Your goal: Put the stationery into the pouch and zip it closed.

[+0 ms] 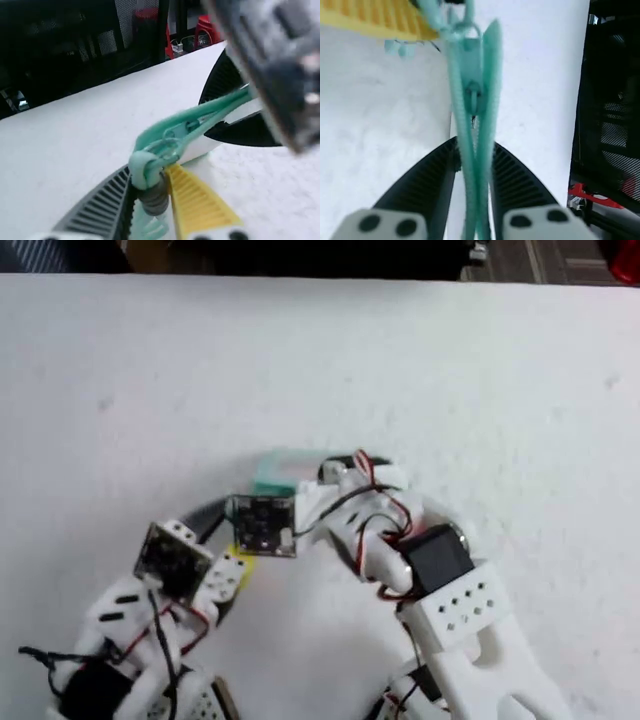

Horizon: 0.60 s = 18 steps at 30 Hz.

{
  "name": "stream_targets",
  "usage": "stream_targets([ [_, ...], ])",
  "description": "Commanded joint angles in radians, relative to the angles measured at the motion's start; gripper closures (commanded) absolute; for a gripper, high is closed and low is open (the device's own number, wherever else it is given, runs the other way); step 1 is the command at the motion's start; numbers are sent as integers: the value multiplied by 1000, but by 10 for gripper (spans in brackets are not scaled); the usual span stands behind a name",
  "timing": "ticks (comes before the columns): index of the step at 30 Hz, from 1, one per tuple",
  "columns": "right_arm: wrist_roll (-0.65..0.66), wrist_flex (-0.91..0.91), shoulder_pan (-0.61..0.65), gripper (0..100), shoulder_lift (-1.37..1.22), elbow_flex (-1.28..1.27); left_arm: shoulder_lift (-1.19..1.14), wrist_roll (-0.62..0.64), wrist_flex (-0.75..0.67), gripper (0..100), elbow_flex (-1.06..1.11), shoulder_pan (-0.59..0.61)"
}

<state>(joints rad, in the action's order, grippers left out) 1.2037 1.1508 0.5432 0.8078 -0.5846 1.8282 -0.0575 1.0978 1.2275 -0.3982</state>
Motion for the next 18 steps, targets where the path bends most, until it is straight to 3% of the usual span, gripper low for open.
stream_targets([
  [1,-60,-25,-19,981,8,5,1,-38,-2,977,-112,12],
  [6,-101,-53,-18,981,8,5,1,-51,18,977,-144,-51],
  [11,-167,-96,-18,981,5,5,-2,-167,72,977,-75,-335],
  [14,-189,-101,-18,981,10,5,-1,-184,64,967,-20,-417],
  [18,-187,-97,-24,981,10,5,-1,-138,100,776,-20,-410],
])
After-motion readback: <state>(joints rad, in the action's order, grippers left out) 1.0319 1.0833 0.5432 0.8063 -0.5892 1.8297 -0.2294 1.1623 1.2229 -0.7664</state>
